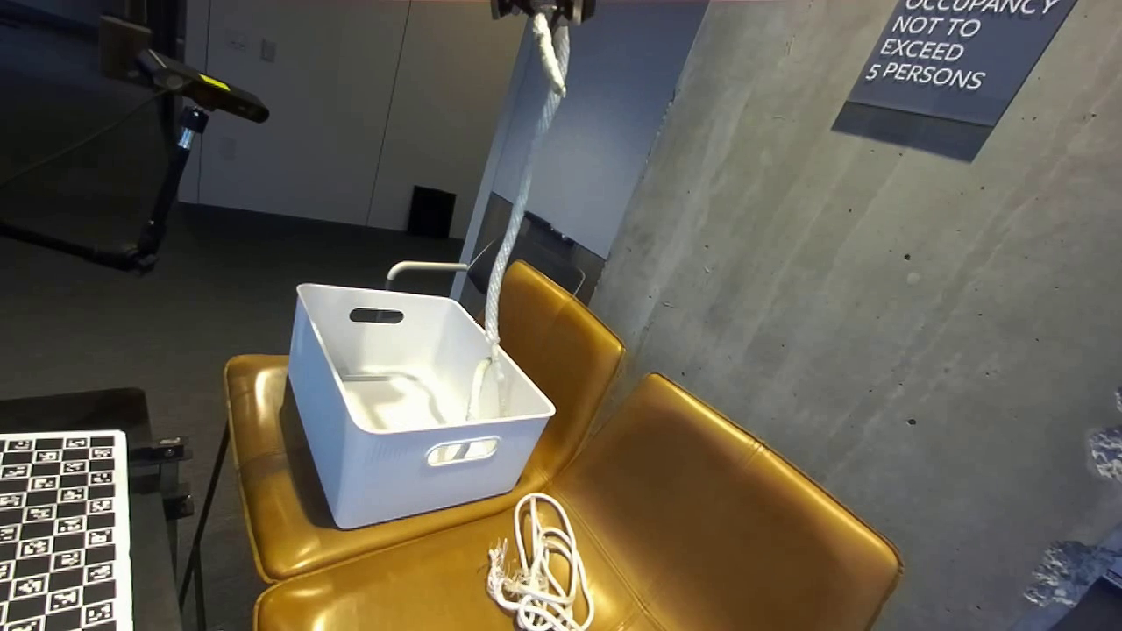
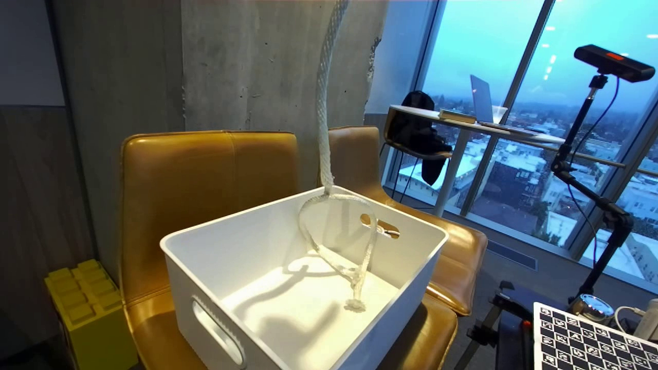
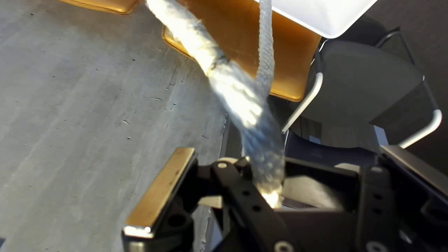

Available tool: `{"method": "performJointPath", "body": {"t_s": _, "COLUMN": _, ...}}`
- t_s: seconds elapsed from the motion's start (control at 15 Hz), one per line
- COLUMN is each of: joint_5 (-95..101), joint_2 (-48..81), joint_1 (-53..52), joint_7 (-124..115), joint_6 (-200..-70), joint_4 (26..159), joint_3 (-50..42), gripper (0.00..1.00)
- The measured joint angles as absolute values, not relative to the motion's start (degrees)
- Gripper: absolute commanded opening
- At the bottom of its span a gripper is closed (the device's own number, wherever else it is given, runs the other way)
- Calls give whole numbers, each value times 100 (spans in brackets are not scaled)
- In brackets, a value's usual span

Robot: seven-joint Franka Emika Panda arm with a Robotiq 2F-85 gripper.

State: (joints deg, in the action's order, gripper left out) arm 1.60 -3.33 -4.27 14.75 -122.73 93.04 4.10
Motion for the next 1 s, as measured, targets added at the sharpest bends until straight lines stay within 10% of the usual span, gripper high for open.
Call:
{"method": "performJointPath", "body": {"t_s": 0.8, "joint_5": 7, "joint_2": -703, "joint_1": -499, "joint_7": 1359, "joint_6": -12761, "joint_4": 11149, "joint_3": 470, "gripper": 0}}
{"method": "performJointPath", "body": {"t_s": 1.0, "joint_5": 7, "joint_2": -815, "joint_1": -501, "joint_7": 1329, "joint_6": -12886, "joint_4": 11473, "joint_3": 474, "gripper": 29}}
